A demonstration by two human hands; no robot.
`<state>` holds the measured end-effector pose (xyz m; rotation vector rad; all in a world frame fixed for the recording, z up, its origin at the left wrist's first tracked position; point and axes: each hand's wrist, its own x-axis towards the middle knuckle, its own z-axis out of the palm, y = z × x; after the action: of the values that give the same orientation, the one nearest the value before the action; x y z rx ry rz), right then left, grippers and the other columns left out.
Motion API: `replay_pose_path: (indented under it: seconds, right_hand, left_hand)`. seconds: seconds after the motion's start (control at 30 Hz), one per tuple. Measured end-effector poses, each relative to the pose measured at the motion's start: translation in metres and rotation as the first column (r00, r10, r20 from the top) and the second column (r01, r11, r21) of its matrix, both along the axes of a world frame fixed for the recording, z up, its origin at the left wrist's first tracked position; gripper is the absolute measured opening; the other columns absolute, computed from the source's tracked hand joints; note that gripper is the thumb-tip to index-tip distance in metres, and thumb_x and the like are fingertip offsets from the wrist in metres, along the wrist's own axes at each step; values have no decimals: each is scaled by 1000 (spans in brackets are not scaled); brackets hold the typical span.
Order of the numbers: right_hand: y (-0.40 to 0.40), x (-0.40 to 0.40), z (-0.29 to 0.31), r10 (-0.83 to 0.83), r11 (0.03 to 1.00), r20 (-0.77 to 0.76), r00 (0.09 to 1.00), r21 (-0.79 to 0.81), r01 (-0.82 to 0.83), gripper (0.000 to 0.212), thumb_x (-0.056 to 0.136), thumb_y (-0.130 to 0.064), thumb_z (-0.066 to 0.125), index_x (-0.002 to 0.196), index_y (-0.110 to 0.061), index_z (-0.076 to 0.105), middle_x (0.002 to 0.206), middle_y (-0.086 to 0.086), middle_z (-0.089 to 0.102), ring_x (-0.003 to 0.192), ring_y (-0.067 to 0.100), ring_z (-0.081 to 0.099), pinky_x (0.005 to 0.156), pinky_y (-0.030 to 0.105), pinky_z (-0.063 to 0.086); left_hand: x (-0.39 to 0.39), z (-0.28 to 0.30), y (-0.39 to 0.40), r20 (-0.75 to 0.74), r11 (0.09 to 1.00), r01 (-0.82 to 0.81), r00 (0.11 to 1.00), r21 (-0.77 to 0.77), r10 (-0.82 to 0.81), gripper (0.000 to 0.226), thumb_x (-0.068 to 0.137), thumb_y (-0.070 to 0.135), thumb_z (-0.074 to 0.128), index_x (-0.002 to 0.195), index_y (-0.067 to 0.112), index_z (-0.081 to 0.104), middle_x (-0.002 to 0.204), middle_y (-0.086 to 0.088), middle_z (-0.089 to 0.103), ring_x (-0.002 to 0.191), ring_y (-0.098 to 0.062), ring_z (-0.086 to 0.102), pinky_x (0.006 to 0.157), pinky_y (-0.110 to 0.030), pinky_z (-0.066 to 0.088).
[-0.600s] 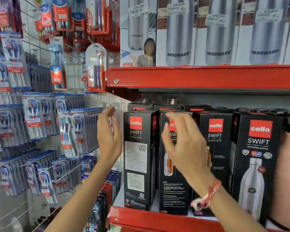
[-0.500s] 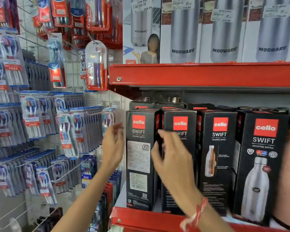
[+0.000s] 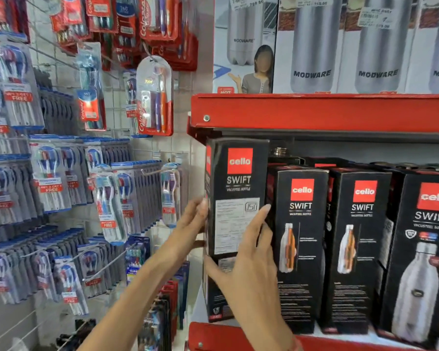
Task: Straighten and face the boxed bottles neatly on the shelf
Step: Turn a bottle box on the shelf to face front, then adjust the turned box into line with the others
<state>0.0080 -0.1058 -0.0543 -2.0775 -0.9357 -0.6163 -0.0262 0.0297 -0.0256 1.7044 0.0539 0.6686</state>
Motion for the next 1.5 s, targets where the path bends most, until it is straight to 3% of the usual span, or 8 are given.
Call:
replay_pose_path:
  seconds: [0.13, 0.23, 0.63, 0.83, 1.0, 1.1, 1.27, 1.5]
  right_hand:
    - [-28, 4, 20, 319, 947, -132, 938, 84, -310, 129, 70, -52, 71, 133, -41, -41, 149, -21, 10, 128, -7, 22, 98, 15, 24]
    - [-34, 16, 25, 423, 905, -213, 881, 56, -421, 122, 75, -45, 70, 137, -40, -35, 158, -19, -1, 141, -6, 4, 110, 19, 12]
    - [-16, 41, 3, 183, 981, -200, 963, -29, -193, 87, 89, -23, 61, 151, -21, -1, 148, 3, 44, 133, 21, 42, 92, 18, 27]
    - [-42, 44, -5, -118, 956, 199, 973, 288, 57, 50, 82, -21, 68, 130, -16, 54, 108, 3, 70, 91, 20, 67, 78, 35, 57]
    - [-58, 58, -16, -422, 881, 72, 904, 265, 391, 96, 73, -52, 67, 146, -8, 24, 139, 21, 42, 121, 37, 38, 102, 46, 36]
    - [-54, 59, -14, -414, 907, 77, 907, 123, 403, 110, 70, -57, 67, 151, -12, 8, 137, 23, 44, 118, 38, 45, 91, 44, 47]
    - [-60, 59, -7, -274, 948, 38, 961, 179, 263, 113, 70, -46, 75, 151, -19, 1, 139, 22, 42, 117, 37, 46, 79, 40, 53]
    - [-116, 52, 18, 136, 943, 64, 989, 297, -149, 109, 71, -53, 71, 146, -46, -8, 147, 6, 30, 139, 17, 27, 111, 42, 33]
  left_hand:
    - [-39, 7, 1, 49, 990, 71, 996, 118, -77, 57, 77, 38, 59, 116, 68, 30, 111, 10, 73, 104, -6, 67, 80, -26, 57]
    - [-45, -2, -5, 135, 987, 43, 989, 152, -64, 82, 75, 16, 68, 136, 52, 26, 114, 5, 72, 105, -13, 68, 83, -27, 57]
    - [8, -56, -18, 132, 969, -187, 977, 160, 167, 91, 85, 10, 67, 147, 43, 11, 128, 9, 63, 116, -3, 60, 94, -31, 53]
    - [11, -54, -23, 89, 958, -230, 972, 172, 218, 89, 84, 15, 68, 146, 45, 12, 124, 22, 55, 123, -4, 53, 92, -18, 52]
    - [9, -46, -40, 344, 668, -651, 759, 361, 553, 89, 76, 27, 76, 147, 24, 23, 129, 4, 42, 125, -14, 39, 101, -39, 43]
    - [14, -33, -58, 524, 562, -734, 672, 382, 523, 76, 78, 20, 76, 141, 17, 34, 122, -6, 46, 114, -5, 42, 97, -28, 42]
    - [19, -20, -82, 513, 673, -641, 745, 369, 427, 59, 82, 18, 72, 133, 21, 43, 115, -2, 52, 108, -1, 51, 94, -19, 45]
    - [12, -11, -102, 314, 889, -338, 919, 310, 240, 76, 78, 33, 69, 143, 26, 31, 130, 7, 52, 124, 0, 47, 99, -21, 47]
